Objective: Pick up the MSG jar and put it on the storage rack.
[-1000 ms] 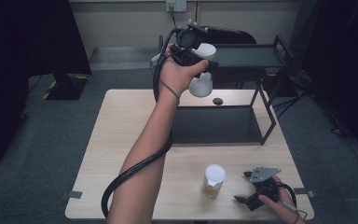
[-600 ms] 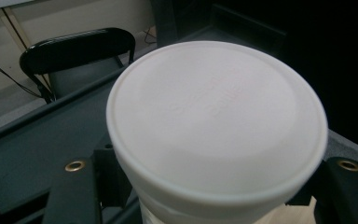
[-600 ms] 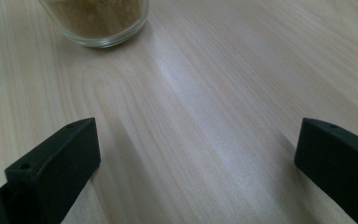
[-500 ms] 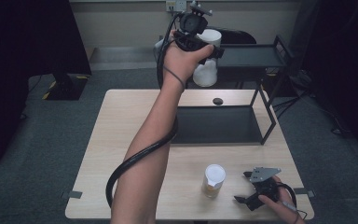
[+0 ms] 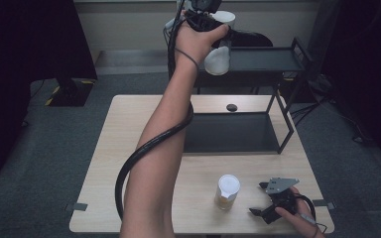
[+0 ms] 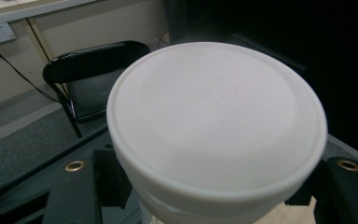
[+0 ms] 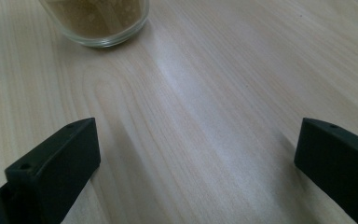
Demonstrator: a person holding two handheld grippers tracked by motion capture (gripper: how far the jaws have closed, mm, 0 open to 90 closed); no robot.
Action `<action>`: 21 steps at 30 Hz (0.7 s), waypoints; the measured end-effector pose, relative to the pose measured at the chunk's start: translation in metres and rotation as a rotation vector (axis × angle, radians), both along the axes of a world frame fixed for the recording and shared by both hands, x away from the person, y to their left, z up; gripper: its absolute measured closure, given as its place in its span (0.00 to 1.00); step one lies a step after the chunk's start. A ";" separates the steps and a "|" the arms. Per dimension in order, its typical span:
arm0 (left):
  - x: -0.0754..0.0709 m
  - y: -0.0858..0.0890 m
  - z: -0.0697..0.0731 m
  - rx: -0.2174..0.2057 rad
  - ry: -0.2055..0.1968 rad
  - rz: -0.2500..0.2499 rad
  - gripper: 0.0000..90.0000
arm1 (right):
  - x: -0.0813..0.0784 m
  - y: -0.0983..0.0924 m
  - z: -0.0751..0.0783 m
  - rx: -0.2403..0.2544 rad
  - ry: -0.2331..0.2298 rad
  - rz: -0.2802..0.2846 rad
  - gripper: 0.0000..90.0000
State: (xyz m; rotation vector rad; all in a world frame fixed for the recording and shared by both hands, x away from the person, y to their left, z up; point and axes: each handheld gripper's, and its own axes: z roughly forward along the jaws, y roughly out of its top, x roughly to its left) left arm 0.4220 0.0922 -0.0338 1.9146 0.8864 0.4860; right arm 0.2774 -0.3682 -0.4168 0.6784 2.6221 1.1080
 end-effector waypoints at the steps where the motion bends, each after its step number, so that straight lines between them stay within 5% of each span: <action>1: 0.003 0.000 0.000 0.001 0.003 0.005 0.38 | 0.000 0.000 0.000 0.000 0.000 0.000 0.00; 21: 0.048 -0.006 -0.011 0.005 0.018 0.064 0.38 | 0.001 -0.001 0.000 0.000 0.000 0.007 0.00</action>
